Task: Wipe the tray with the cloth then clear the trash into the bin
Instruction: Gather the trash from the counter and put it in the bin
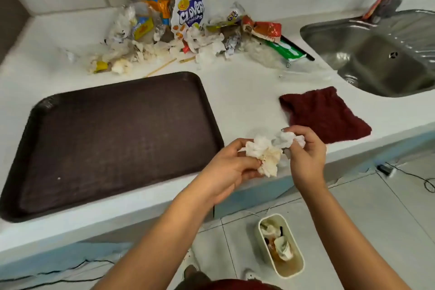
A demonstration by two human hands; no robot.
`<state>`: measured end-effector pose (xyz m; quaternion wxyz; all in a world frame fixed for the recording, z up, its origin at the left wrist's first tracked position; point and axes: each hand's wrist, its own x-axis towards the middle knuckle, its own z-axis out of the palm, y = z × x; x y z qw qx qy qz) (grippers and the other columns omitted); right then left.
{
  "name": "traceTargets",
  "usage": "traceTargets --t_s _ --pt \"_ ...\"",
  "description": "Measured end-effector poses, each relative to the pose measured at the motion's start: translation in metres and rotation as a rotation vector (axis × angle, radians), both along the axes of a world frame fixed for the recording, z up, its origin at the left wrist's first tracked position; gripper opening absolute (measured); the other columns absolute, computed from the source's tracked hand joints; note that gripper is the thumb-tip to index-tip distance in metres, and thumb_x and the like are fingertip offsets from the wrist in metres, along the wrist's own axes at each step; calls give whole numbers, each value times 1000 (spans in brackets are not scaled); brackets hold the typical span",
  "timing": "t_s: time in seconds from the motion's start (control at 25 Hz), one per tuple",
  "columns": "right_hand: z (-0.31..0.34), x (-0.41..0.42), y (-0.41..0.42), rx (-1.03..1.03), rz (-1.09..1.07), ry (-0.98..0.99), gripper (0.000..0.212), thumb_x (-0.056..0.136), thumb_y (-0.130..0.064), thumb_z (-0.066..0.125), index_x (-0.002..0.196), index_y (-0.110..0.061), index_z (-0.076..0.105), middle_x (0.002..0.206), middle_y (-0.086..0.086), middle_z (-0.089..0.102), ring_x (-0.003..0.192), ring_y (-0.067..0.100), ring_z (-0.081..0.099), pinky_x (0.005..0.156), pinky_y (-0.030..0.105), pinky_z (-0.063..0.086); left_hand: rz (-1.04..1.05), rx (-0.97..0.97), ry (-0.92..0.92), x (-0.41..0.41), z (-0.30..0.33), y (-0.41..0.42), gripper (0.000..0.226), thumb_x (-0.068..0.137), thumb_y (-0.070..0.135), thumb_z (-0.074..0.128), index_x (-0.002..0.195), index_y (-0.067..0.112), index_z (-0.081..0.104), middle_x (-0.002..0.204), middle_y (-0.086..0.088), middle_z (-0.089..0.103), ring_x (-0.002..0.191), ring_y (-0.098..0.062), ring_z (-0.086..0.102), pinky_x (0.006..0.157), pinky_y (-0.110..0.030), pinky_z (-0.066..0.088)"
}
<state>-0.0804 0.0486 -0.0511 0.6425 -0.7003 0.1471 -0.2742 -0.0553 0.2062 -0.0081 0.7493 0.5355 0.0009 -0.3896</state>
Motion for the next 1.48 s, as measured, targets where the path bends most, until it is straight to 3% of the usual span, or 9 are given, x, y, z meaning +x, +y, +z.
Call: traceTargets --t_s 0.12,0.28,0.48,0.68,0.92,1.12,1.28,1.36,1.48 --pt "-31 -51 -31 29 -69 2 48 68 9 44 67 -33 67 67 -17 64 65 0 56 61 15 45 15 12 146 -49 -33 -32 31 86 -16 44 102 9 54 95 -9 63 77 -15 65 62 -19 57" --pt "-99 -114 -63 127 -173 143 37 71 12 48 71 -24 58 65 -20 62 61 -3 55 56 11 46 106 161 305 -104 -97 -60 35 88 -13 44 116 7 48 107 -10 59 87 -17 63 66 -21 58" --pt "-178 -168 -78 262 -246 549 26 75 15 58 83 -9 56 78 -2 58 71 3 58 60 14 49 127 284 477 -138 -169 -78 27 90 -7 47 111 10 48 96 -8 61 81 -19 63 62 -22 57" --pt "-268 -200 -96 650 -395 908 17 80 3 63 94 -6 62 91 14 61 77 24 56 68 30 48 85 371 557 -139 -245 -100 29 91 -5 46 119 2 49 92 -10 62 77 -18 61 58 -20 56" --pt "-344 -213 -110 346 -341 1058 12 77 5 62 85 -4 64 80 12 61 73 25 54 64 24 43 -17 440 522 -137 -340 -138 25 92 -3 47 112 11 53 100 -9 64 88 -19 62 72 -26 55" --pt "-406 -214 -119 405 -376 1136 9 76 1 66 80 -7 65 82 12 62 77 28 56 76 35 48 -55 541 491 -131 -404 -162 31 92 -2 50 121 6 53 109 -14 61 98 -25 60 86 -32 50" --pt "-460 -201 -130 452 -437 1134 24 73 -1 65 64 -22 59 75 10 62 77 28 60 82 41 51 -70 680 387 -120 -462 -190 35 89 -5 52 124 1 52 122 -21 58 99 -29 58 80 -35 52" --pt "-473 -196 -135 476 -372 1116 22 71 -4 70 83 -21 63 85 8 62 83 29 60 81 42 52 -149 681 382 -118 -478 -202 44 91 -2 50 133 9 46 127 -16 55 102 -28 57 80 -34 51" --pt "-487 -200 -142 585 -265 1145 56 77 -9 72 124 -26 49 107 2 53 93 26 54 77 36 50 -303 685 512 -115 -491 -206 62 95 -1 42 148 23 20 144 -11 38 122 -30 45 87 -39 48"
